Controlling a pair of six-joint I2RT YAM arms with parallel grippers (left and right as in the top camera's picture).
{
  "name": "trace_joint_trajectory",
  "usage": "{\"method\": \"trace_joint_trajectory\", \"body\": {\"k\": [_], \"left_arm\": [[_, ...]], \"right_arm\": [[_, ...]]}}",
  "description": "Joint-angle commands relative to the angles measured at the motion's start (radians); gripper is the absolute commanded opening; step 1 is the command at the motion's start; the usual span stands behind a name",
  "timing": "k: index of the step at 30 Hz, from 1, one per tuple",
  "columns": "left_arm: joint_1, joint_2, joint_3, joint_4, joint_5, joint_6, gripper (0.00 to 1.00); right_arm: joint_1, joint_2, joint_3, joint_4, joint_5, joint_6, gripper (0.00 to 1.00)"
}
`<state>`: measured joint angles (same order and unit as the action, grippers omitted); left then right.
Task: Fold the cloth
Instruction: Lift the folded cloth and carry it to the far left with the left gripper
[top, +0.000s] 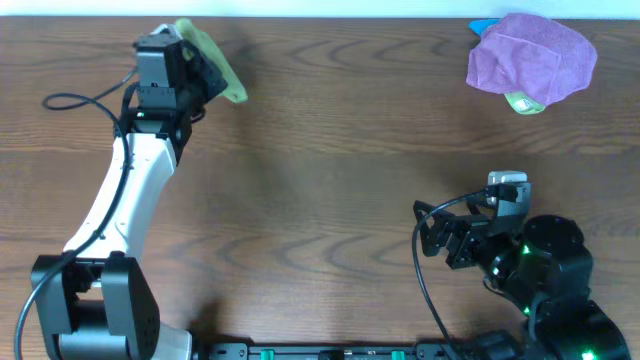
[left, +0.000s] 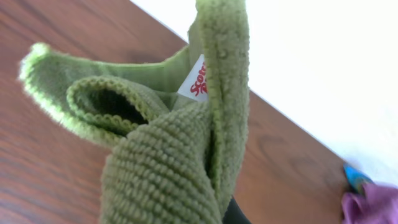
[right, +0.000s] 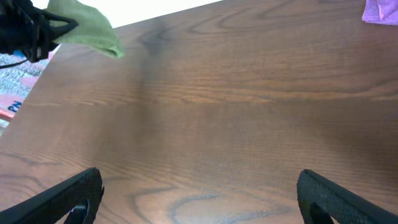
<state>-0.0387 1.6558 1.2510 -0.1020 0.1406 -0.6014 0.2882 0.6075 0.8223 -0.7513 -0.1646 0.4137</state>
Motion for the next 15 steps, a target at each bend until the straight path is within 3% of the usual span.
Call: {"method": "trace_joint_trajectory", "body": {"k": [1, 10, 15], "left_arm": [[0.019, 0.046, 0.024, 0.051, -0.148, 0.019, 0.06], [0.086, 0.202, 0.030, 0.266, -0.182, -0.002, 0.06], [0.106, 0.288, 0.034, 0.408, -0.270, -0.011, 0.06]], "right_arm": [[-0.007, -0.003, -0.007, -0.001, -0.004, 0.012, 0.99], [-0.007, -0.003, -0.007, -0.001, -0.004, 0.012, 0.99], [-0.007, -0.003, -0.007, -0.001, -0.004, 0.012, 0.99]]}}
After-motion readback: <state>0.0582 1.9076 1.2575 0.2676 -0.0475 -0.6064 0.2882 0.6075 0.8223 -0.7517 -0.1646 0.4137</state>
